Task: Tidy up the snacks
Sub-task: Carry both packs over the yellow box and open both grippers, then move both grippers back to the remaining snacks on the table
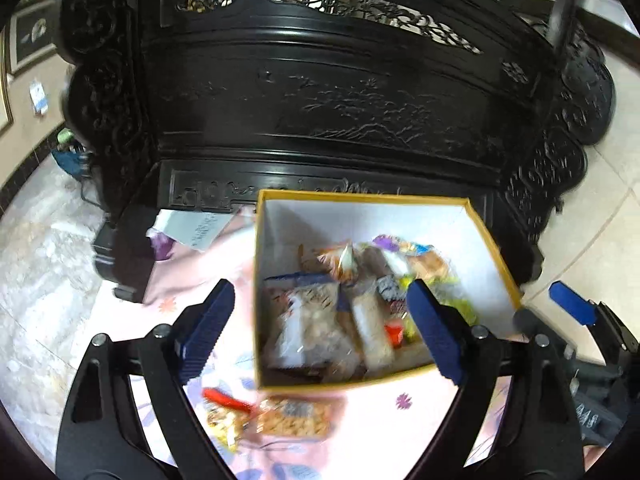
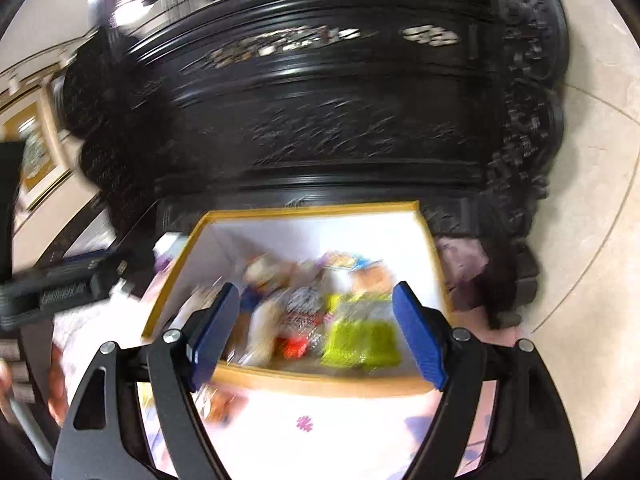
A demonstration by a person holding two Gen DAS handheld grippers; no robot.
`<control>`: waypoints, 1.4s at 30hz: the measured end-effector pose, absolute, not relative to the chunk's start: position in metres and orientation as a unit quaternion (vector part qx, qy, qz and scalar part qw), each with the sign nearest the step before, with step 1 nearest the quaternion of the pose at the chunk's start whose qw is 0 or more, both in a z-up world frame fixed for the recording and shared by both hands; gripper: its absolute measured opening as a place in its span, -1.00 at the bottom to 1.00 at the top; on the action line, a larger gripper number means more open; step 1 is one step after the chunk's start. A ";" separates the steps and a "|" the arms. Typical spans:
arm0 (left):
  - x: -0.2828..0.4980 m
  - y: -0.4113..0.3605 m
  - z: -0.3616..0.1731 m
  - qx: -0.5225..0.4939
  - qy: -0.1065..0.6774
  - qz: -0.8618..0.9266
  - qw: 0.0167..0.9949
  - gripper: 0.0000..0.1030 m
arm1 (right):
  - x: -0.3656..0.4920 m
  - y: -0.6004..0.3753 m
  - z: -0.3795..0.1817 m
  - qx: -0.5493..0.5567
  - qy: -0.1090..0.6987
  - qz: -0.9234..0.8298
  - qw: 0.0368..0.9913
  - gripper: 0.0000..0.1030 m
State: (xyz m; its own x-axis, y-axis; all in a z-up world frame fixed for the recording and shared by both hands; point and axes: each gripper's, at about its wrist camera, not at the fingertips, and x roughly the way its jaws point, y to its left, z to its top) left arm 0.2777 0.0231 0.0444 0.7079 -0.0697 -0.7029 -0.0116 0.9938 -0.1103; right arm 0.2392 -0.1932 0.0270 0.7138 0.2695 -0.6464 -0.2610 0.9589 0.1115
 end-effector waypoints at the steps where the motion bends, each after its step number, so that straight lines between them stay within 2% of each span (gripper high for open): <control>1: 0.266 0.026 0.042 -0.041 0.378 -0.010 0.925 0.74 | 0.229 -0.184 0.016 -0.011 0.355 0.166 0.920 0.86; 4: 0.227 0.043 0.028 -0.022 0.366 0.005 0.930 0.84 | 0.200 -0.152 -0.027 -0.071 0.373 0.241 0.893 0.91; 10: 0.149 0.098 -0.027 -0.038 0.383 0.052 0.921 0.85 | 0.181 -0.080 -0.094 -0.177 0.380 0.340 0.842 0.91; 19: 0.086 0.166 -0.069 -0.087 0.414 0.094 0.901 0.85 | 0.227 -0.036 -0.123 -0.204 0.400 0.350 0.822 0.91; 26: 0.075 0.169 -0.074 -0.097 0.413 0.078 0.902 0.85 | 0.232 -0.013 -0.147 -0.265 0.419 0.353 0.794 0.97; 29: 0.078 0.165 -0.075 -0.096 0.415 0.070 0.902 0.85 | 0.239 -0.012 -0.151 -0.229 0.440 0.354 0.793 0.97; 31: 0.078 0.162 -0.077 -0.096 0.418 0.066 0.901 0.85 | 0.241 -0.014 -0.153 -0.214 0.447 0.354 0.793 0.83; 32: 0.078 0.162 -0.078 -0.096 0.420 0.065 0.900 0.85 | 0.241 -0.018 -0.151 -0.191 0.447 0.357 0.798 0.52; 33: 0.079 0.161 -0.079 -0.097 0.422 0.065 0.899 0.85 | 0.240 -0.020 -0.149 -0.186 0.443 0.359 0.800 0.04; 34: 0.079 0.160 -0.081 -0.098 0.425 0.064 0.898 0.85 | 0.238 -0.022 -0.148 -0.185 0.444 0.359 0.800 -0.04; 37: 0.081 0.159 -0.084 -0.101 0.434 0.062 0.893 0.85 | 0.222 -0.025 -0.148 -0.191 0.443 0.340 0.807 -0.09; 42: 0.099 0.148 -0.092 -0.096 0.450 0.051 0.886 0.85 | 0.195 -0.055 -0.144 -0.160 0.486 0.273 0.815 -0.10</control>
